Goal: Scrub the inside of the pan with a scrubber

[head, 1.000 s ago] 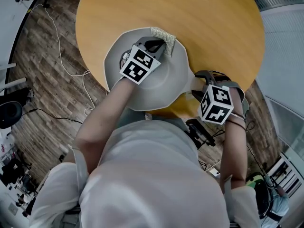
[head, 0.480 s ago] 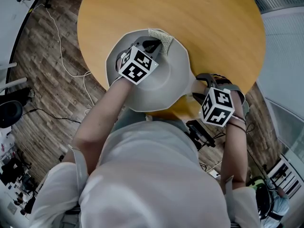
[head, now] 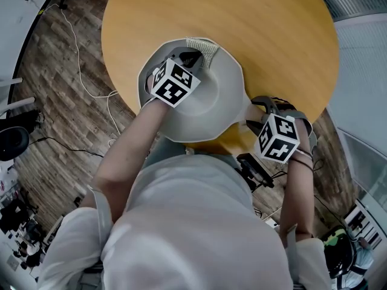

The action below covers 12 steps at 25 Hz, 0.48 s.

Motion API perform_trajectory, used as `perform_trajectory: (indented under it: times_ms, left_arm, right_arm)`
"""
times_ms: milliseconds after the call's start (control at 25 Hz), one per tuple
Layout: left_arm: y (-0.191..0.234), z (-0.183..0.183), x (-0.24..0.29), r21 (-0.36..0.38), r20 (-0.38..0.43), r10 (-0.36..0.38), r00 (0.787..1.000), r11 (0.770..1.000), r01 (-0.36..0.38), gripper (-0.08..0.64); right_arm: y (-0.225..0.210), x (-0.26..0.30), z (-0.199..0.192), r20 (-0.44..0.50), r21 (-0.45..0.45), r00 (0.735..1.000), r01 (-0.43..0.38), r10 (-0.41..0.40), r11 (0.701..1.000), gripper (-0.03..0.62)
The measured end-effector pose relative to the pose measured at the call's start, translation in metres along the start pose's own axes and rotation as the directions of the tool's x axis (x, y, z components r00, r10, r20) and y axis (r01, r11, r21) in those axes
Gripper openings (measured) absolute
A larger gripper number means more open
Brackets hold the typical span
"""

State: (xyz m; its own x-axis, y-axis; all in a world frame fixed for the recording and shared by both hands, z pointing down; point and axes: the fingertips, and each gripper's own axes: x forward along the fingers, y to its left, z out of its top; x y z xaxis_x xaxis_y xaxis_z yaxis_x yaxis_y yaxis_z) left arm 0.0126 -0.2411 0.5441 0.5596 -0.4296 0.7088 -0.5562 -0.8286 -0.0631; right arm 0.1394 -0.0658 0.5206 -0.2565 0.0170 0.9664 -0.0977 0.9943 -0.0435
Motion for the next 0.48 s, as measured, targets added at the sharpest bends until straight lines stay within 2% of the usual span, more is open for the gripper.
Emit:
perform_trajectory:
  times_ms: [280, 480]
  left_arm:
    - [0.005, -0.006, -0.006, -0.031, -0.040, 0.026, 0.999, 0.999, -0.027, 0.017]
    - [0.016, -0.012, -0.014, -0.083, -0.066, 0.057, 0.996, 0.995, -0.062, 0.016]
  right_arm:
    - [0.002, -0.003, -0.002, 0.000, 0.000, 1.000, 0.002, -0.002, 1.000, 0.241]
    - [0.000, -0.005, -0.001, 0.006, 0.003, 1.000, 0.004, -0.004, 1.000, 0.241]
